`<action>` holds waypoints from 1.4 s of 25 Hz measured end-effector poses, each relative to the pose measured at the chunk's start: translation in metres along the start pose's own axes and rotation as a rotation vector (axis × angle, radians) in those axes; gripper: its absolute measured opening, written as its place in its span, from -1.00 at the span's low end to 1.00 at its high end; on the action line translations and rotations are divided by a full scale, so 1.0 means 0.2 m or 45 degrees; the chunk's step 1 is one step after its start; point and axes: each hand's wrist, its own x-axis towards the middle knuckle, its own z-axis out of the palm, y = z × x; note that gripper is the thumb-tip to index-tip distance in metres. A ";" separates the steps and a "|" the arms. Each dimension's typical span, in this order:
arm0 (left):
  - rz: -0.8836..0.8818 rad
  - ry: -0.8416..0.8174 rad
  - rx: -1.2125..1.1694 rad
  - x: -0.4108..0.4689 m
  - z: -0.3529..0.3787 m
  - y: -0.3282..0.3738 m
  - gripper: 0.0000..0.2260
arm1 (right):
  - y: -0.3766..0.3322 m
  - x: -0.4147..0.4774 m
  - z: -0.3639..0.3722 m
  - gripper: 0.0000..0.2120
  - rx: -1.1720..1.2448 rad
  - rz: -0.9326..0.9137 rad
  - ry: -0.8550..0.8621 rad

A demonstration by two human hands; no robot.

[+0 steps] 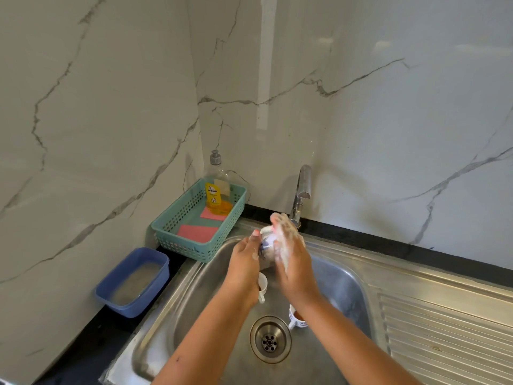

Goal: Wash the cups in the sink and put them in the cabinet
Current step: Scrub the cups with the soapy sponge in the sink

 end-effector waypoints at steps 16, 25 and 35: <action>0.063 0.007 0.298 -0.06 -0.04 0.01 -0.75 | -0.06 -0.14 -0.02 -0.58 -0.091 0.153 -0.074; -0.342 0.141 -0.236 -0.12 0.00 0.06 -0.52 | 0.12 -0.13 -0.06 -0.65 -0.584 -0.741 -0.409; 0.213 0.013 0.133 -0.12 -0.03 0.01 -0.56 | -0.37 0.19 -0.08 -0.77 -0.741 0.314 -0.626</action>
